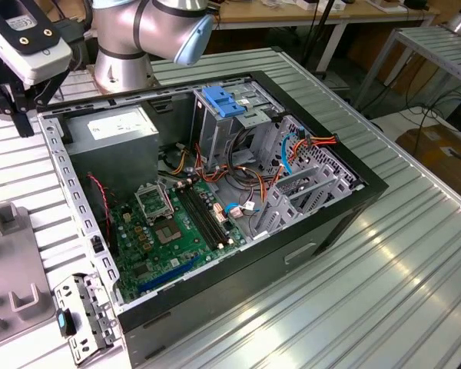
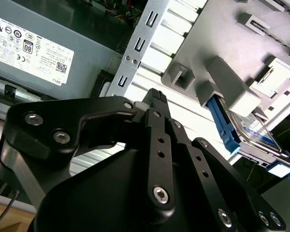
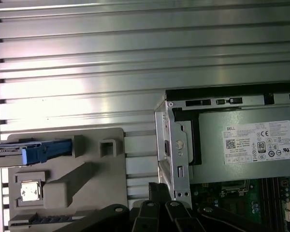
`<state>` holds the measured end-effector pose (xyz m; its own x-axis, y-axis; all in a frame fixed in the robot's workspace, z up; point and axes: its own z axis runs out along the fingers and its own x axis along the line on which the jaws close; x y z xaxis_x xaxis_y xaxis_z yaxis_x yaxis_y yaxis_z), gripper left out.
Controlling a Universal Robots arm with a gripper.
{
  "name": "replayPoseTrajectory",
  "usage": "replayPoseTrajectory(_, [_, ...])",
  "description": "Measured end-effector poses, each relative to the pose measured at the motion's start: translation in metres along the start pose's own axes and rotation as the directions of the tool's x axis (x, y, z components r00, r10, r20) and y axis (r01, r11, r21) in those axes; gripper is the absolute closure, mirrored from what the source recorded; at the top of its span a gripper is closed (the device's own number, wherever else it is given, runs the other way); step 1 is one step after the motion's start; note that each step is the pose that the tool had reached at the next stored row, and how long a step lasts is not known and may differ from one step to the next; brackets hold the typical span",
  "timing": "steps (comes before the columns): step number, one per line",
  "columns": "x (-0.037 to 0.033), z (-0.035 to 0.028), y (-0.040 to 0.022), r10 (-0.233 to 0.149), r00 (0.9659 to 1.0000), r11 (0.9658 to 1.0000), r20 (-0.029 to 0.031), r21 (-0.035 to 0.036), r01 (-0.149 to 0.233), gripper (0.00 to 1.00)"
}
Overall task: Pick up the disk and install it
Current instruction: 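Reach for the disk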
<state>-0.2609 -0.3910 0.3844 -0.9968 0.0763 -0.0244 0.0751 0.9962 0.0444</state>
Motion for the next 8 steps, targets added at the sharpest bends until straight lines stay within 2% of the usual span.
replayPoseTrajectory(8, [0.0078,0.0000,0.0030,0.000,1.0000,1.0000,-0.0001,0.0000,0.000,0.89])
